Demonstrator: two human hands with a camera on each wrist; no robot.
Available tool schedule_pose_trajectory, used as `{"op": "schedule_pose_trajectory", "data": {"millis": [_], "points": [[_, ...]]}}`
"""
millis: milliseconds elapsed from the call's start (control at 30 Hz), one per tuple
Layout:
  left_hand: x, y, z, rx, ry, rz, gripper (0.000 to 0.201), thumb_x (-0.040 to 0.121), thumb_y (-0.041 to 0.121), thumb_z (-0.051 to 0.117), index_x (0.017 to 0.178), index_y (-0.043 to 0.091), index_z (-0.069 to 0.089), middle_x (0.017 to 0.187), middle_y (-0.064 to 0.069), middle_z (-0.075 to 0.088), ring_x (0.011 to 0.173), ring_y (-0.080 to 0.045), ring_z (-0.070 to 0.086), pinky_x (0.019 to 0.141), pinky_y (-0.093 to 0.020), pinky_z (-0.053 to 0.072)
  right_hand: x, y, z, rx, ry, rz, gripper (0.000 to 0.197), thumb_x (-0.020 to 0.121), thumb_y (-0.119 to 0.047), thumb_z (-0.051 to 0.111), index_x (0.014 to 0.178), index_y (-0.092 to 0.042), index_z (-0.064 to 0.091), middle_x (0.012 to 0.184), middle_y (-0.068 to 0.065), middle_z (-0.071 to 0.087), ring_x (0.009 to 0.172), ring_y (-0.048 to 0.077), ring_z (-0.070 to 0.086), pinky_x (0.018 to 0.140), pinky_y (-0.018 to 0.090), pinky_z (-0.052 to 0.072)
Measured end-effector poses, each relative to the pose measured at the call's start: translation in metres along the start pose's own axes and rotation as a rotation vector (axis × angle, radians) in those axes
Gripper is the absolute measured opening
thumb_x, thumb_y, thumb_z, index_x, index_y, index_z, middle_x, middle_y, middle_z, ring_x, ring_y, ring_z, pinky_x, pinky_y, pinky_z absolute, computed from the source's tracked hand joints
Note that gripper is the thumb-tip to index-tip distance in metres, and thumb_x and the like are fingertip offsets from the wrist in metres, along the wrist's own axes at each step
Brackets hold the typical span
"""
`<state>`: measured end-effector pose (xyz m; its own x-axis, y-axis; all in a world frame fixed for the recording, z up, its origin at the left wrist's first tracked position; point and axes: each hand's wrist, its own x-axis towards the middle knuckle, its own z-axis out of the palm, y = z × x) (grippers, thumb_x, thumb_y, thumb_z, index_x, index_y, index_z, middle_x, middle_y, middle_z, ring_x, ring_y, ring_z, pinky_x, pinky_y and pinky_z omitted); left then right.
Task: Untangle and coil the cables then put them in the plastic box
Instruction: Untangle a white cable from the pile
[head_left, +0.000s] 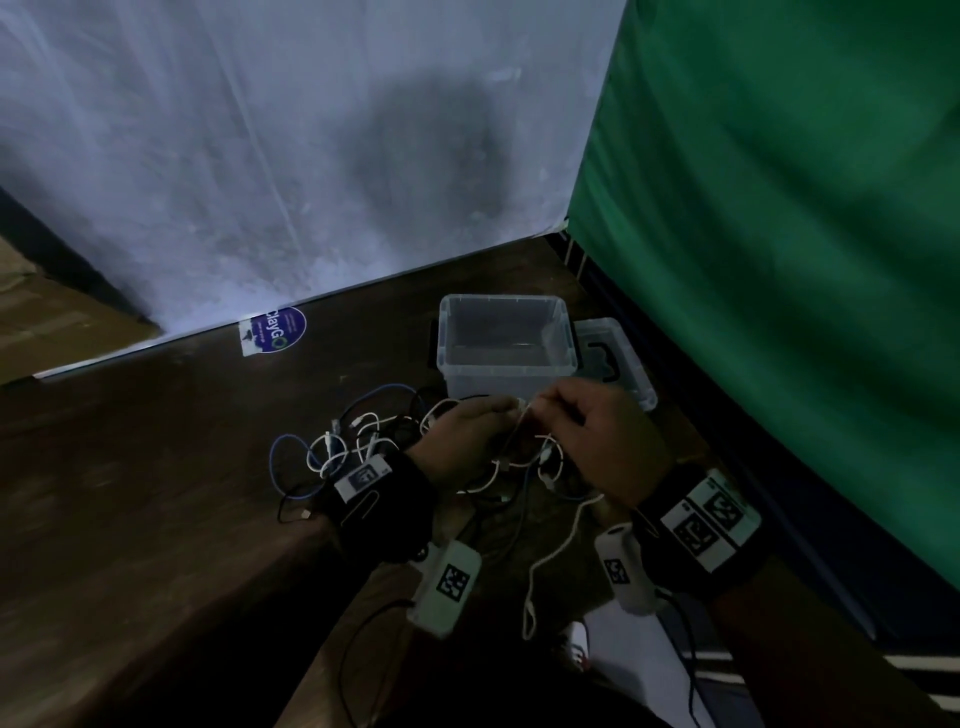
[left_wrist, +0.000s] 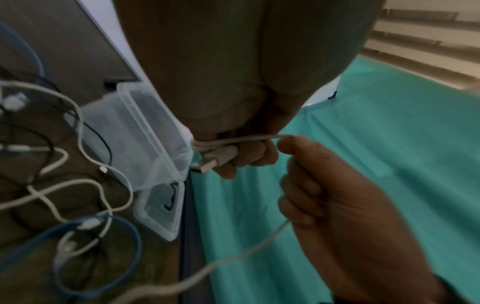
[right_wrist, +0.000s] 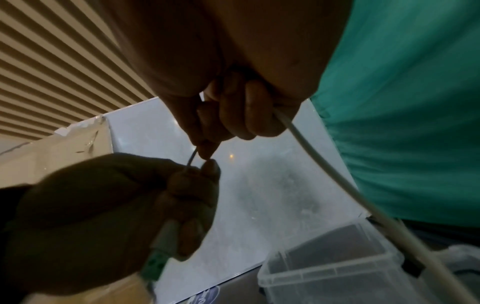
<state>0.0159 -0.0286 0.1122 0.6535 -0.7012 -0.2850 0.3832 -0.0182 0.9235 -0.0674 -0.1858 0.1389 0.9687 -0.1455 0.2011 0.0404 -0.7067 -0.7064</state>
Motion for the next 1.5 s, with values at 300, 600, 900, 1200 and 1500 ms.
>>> {"op": "schedule_pose_trajectory", "data": {"millis": [300,600,900,1200,1500], "points": [[-0.015,0.023,0.006,-0.307,-0.247,-0.120,0.023,0.096,0.002,0.034,0.097,0.002,0.058,0.067,-0.003,0.057,0.058,-0.013,0.053,0.053,-0.023,0.047,0.011,0.023,0.008,0.243,0.110,0.205,0.011,0.094,-0.024,0.063,0.099,-0.018,0.070,0.093,-0.004,0.071,0.088,0.005,0.066,0.076,0.016,0.053],[0.001,0.020,-0.008,-0.655,0.027,-0.025,0.023,0.100,0.005,0.033,0.093,0.007,0.055,0.086,-0.008,0.059,0.073,-0.016,0.058,0.071,-0.027,0.054,-0.023,0.021,0.055,0.274,-0.081,0.187,0.022,0.098,-0.024,0.057,0.114,-0.017,0.072,0.098,-0.009,0.073,0.089,-0.005,0.066,0.077,0.016,0.051],[0.011,-0.002,-0.005,-0.444,0.195,0.081,0.021,0.100,-0.001,0.036,0.095,0.001,0.056,0.084,-0.012,0.060,0.074,-0.020,0.059,0.070,-0.028,0.052,-0.026,-0.007,0.028,0.073,-0.312,0.007,0.024,0.097,-0.031,0.054,0.096,-0.014,0.072,0.078,0.003,0.068,0.069,0.014,0.062,0.065,0.036,0.049],[-0.013,0.005,0.018,-0.171,-0.049,0.010,0.036,0.100,0.010,0.039,0.087,0.009,0.073,0.092,-0.015,0.066,0.090,-0.032,0.058,0.081,-0.038,0.048,-0.003,-0.004,-0.013,-0.002,0.024,-0.148,0.010,0.093,-0.018,0.065,0.089,-0.011,0.070,0.081,-0.003,0.068,0.073,0.006,0.064,0.068,0.024,0.055],[-0.025,0.024,0.015,-0.284,-0.257,-0.060,0.023,0.098,0.011,0.040,0.098,0.004,0.062,0.070,-0.004,0.056,0.065,-0.015,0.053,0.061,-0.025,0.048,0.005,0.014,0.000,0.316,0.030,0.171,0.011,0.096,-0.019,0.059,0.094,-0.020,0.070,0.090,-0.008,0.070,0.082,-0.002,0.065,0.074,0.012,0.050]]}}
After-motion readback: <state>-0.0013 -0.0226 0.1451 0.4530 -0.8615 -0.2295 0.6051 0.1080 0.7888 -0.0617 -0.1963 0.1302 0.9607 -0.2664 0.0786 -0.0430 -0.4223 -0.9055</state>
